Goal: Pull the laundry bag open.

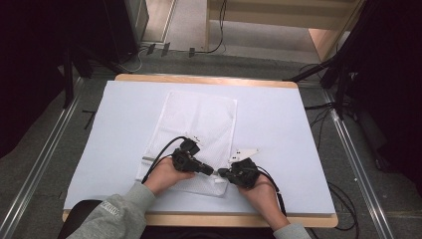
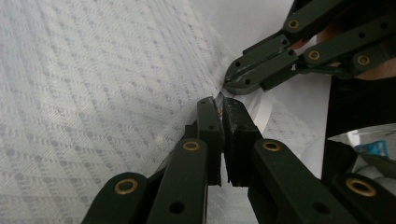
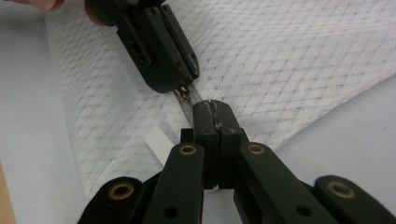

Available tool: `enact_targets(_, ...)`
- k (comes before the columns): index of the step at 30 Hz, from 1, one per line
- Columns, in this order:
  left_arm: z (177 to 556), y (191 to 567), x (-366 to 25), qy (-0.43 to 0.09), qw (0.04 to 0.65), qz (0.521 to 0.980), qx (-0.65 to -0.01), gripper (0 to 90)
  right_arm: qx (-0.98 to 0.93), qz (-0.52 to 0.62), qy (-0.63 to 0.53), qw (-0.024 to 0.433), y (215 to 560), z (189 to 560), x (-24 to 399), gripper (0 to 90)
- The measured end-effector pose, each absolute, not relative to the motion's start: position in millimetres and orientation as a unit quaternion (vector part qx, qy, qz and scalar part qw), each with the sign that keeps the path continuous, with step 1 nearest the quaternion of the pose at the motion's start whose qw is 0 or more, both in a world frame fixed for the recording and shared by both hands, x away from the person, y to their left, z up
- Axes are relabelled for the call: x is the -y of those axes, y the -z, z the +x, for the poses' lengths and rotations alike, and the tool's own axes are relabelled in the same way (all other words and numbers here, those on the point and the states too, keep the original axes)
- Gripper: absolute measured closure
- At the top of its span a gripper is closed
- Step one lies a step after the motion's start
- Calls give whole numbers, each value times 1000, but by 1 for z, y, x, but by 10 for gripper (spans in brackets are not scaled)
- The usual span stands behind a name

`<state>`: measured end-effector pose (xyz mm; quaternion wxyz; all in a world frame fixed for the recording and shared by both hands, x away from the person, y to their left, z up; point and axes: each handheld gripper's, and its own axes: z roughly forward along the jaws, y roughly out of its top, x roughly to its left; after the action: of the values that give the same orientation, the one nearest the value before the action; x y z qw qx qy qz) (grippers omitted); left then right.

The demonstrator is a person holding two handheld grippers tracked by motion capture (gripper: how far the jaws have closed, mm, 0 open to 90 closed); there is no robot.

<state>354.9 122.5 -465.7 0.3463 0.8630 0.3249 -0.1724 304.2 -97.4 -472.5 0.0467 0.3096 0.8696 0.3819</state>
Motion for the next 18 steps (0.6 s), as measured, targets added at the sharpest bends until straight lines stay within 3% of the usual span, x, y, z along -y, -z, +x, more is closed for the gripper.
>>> enact_targets(8,366,462,-141,210,345,848,-344,879,-873,301,-379,56,473,302,98,900)
enact_targets(18,366,453,-161,194,342,853,-345,879,-872,298,-385,53,474,303,99,900)
